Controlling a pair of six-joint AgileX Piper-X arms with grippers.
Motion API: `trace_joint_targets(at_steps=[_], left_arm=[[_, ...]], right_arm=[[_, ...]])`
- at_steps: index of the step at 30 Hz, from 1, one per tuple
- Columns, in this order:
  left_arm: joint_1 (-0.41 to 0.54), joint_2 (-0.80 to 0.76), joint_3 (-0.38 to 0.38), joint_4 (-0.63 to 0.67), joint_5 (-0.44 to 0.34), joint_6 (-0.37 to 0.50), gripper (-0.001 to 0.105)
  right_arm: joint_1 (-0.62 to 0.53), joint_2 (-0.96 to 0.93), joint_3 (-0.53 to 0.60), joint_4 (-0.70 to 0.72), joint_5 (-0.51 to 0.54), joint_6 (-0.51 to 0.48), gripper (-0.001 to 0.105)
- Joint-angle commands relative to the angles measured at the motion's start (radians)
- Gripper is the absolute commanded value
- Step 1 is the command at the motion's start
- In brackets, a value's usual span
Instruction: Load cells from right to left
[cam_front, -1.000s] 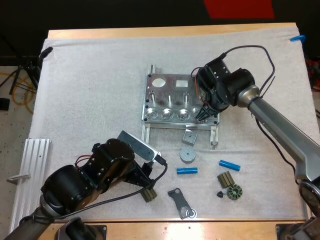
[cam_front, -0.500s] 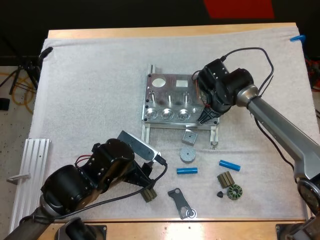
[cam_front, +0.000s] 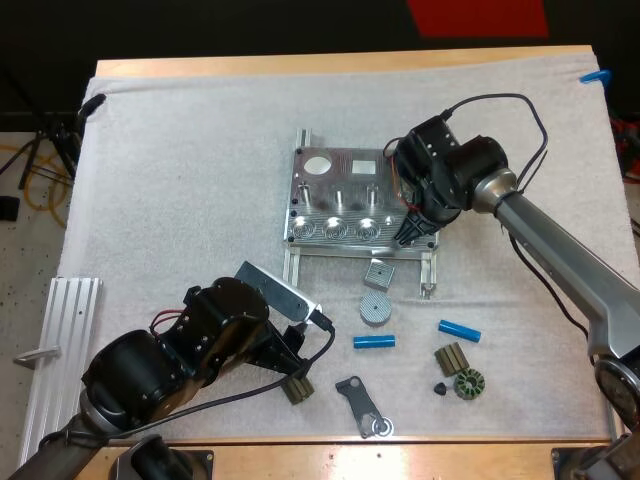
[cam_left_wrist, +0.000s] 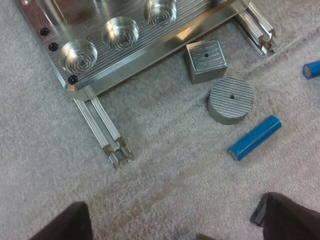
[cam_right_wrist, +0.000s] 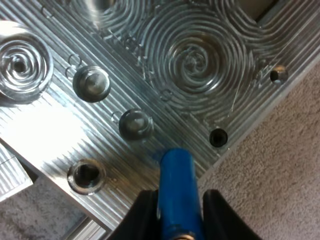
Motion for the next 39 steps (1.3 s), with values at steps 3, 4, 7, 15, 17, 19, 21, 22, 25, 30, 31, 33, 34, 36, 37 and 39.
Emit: trace_joint_targets(at_steps=[3,4,7,15,17,19,21,22,25,30,31,33,34,36,37,39], left_arm=[[-0.005,-0.006,-0.006,-0.006,-0.021,-0.002,0.069],[-0.005,-0.006,-0.006,-0.006,-0.021,-0.002,0.069],[-0.005,-0.006,-0.006,-0.006,-0.021,-0.002,0.069],[-0.005,-0.006,-0.006,-0.006,-0.021,-0.002,0.069],[-0.005,-0.006,-0.006,-0.006,-0.021,-0.002,0.069],[-0.005,-0.006,-0.006,-0.006,-0.021,-0.002,0.069],[-0.005,-0.006,-0.006,-0.006,-0.021,-0.002,0.069],[-0.005,-0.006,-0.006,-0.006,-0.021,-0.002,0.069],[-0.005,-0.006,-0.006,-0.006,-0.021,-0.002,0.069],[-0.005,-0.006,-0.006,-0.006,-0.021,-0.002,0.069],[-0.005,-0.006,-0.006,-0.006,-0.021,-0.002,0.069],[-0.005,-0.006,-0.006,-0.006,-0.021,-0.002,0.069],[-0.005,-0.006,-0.006,-0.006,-0.021,-0.002,0.069],[-0.005,-0.006,-0.006,-0.006,-0.021,-0.002,0.069],[-0.005,-0.006,-0.006,-0.006,-0.021,-0.002,0.069],[-0.005,-0.006,-0.006,-0.006,-0.021,-0.002,0.069]], right_arm=[[-0.001,0.026,-0.005,-0.014,0.015,-0.014,0.005],[-0.001,0.026,-0.005,-0.014,0.015,-0.016,0.005],[-0.001,0.026,-0.005,-0.022,0.015,-0.018,0.005],[-0.001,0.026,-0.005,-0.055,0.027,-0.026,0.005],[-0.001,0.026,-0.005,-0.055,0.027,-0.034,0.005],[-0.001,0.026,-0.005,-0.055,0.027,-0.034,0.005],[-0.001,0.026,-0.005,-0.050,0.027,-0.034,0.005],[-0.001,0.024,-0.007,-0.048,0.027,-0.034,0.005],[-0.001,0.021,-0.019,-0.038,0.027,-0.025,0.018],[-0.001,-0.002,-0.049,-0.041,0.027,-0.011,0.044],[-0.001,-0.004,-0.055,-0.042,0.027,-0.004,0.044],[-0.001,-0.018,-0.069,-0.044,0.027,-0.001,0.044],[-0.001,-0.023,-0.072,-0.044,0.027,-0.001,0.044],[-0.001,-0.042,-0.086,-0.043,0.027,-0.001,0.044],[-0.001,-0.047,-0.088,-0.043,0.030,-0.001,0.044],[-0.001,-0.066,-0.093,-0.043,0.056,-0.001,0.044]])
